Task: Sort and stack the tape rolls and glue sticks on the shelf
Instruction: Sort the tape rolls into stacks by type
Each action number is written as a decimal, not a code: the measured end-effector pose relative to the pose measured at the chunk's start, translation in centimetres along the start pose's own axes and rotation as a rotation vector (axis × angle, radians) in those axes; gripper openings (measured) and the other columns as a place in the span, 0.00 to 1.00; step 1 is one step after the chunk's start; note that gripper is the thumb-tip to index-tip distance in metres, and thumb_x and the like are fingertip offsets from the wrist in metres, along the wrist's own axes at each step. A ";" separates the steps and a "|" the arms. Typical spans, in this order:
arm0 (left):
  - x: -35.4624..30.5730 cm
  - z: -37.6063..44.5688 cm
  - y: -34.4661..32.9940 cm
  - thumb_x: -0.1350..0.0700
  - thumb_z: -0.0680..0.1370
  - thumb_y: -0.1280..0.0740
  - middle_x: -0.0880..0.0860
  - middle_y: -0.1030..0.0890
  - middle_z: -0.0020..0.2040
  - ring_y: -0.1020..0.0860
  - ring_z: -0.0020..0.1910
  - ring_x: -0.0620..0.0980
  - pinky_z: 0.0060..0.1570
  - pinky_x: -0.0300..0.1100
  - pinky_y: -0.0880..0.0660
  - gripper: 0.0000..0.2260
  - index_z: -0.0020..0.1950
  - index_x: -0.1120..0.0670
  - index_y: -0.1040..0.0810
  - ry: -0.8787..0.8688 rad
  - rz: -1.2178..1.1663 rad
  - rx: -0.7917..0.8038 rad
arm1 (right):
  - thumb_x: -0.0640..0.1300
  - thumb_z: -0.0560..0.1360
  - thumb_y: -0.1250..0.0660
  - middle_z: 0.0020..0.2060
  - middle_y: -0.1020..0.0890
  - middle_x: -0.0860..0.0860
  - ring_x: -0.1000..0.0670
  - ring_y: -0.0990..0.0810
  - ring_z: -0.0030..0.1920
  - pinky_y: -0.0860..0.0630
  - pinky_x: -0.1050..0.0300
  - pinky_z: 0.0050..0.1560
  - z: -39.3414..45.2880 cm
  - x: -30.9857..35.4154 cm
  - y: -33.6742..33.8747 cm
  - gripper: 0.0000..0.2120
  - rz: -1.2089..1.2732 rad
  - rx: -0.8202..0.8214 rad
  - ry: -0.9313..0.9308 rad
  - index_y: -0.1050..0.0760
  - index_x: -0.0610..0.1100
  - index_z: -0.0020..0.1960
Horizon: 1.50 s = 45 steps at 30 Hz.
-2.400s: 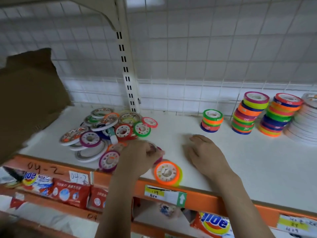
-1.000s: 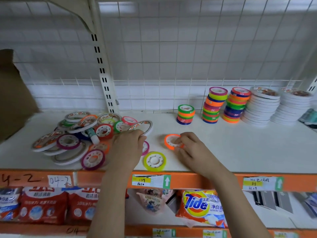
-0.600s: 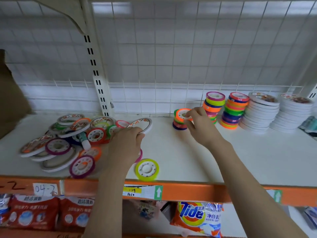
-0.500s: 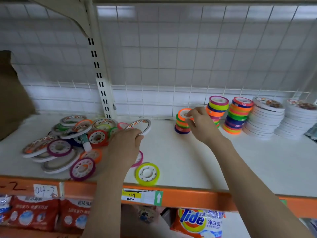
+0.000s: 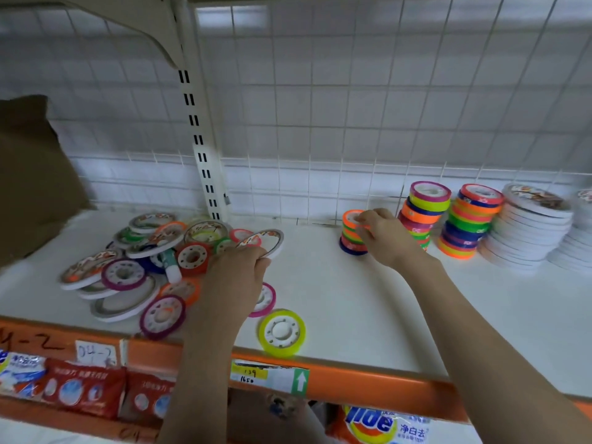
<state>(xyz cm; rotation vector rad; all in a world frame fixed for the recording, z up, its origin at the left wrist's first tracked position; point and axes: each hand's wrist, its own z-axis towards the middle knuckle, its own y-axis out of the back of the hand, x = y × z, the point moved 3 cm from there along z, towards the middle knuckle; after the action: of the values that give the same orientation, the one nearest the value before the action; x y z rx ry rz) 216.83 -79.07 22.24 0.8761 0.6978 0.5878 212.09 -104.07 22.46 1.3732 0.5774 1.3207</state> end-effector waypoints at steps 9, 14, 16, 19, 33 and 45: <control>-4.1 3.3 -2.3 0.55 0.80 0.41 0.57 0.20 0.44 0.24 0.46 0.58 0.45 0.49 0.29 0.10 0.49 0.58 0.21 -0.112 -0.051 0.036 | 0.47 0.78 0.41 0.63 0.28 0.44 0.44 0.30 0.64 0.30 0.50 0.60 -5.6 -2.6 1.3 0.19 -0.078 0.008 -0.039 0.30 0.39 0.66; -8.2 6.7 -3.7 0.57 0.78 0.37 0.61 0.18 0.45 0.22 0.46 0.62 0.45 0.49 0.31 0.09 0.51 0.58 0.19 -0.281 -0.021 -0.041 | 0.58 0.78 0.50 0.63 0.28 0.50 0.47 0.32 0.66 0.29 0.53 0.61 -9.2 -6.2 1.5 0.25 -0.136 0.041 -0.144 0.30 0.45 0.66; -9.4 8.1 -4.3 0.55 0.76 0.40 0.61 0.18 0.41 0.22 0.42 0.63 0.41 0.47 0.32 0.12 0.46 0.58 0.18 -0.352 -0.032 -0.046 | 0.53 0.80 0.46 0.65 0.29 0.50 0.49 0.33 0.67 0.31 0.55 0.63 -10.2 -7.4 1.6 0.20 -0.118 0.022 -0.201 0.32 0.44 0.67; -11.0 9.6 -5.2 0.51 0.72 0.44 0.60 0.18 0.42 0.22 0.44 0.62 0.45 0.49 0.30 0.18 0.46 0.58 0.18 -0.397 -0.046 0.013 | 0.52 0.80 0.46 0.66 0.29 0.49 0.48 0.33 0.67 0.33 0.57 0.64 -10.9 -8.1 1.1 0.20 -0.108 0.016 -0.223 0.32 0.43 0.67; -12.6 10.4 -6.0 0.52 0.75 0.44 0.60 0.17 0.43 0.22 0.44 0.62 0.42 0.47 0.33 0.17 0.48 0.58 0.18 -0.463 0.042 -0.029 | 0.52 0.81 0.49 0.69 0.33 0.51 0.50 0.36 0.70 0.38 0.62 0.65 -10.5 -8.6 0.4 0.21 -0.132 -0.028 -0.202 0.34 0.45 0.69; -22.6 11.0 -2.2 0.53 0.76 0.41 0.56 0.20 0.38 0.24 0.41 0.60 0.44 0.48 0.32 0.12 0.42 0.57 0.21 -0.579 -0.039 -0.191 | 0.53 0.80 0.45 0.66 0.31 0.50 0.49 0.35 0.67 0.35 0.59 0.61 -12.5 -14.8 6.1 0.20 -0.163 -0.049 -0.247 0.34 0.44 0.68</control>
<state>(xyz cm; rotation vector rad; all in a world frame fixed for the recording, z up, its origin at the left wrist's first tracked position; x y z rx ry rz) 211.08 -101.49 32.17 0.7989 0.1304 0.3318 194.87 -114.51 19.73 1.3933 0.4748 1.0114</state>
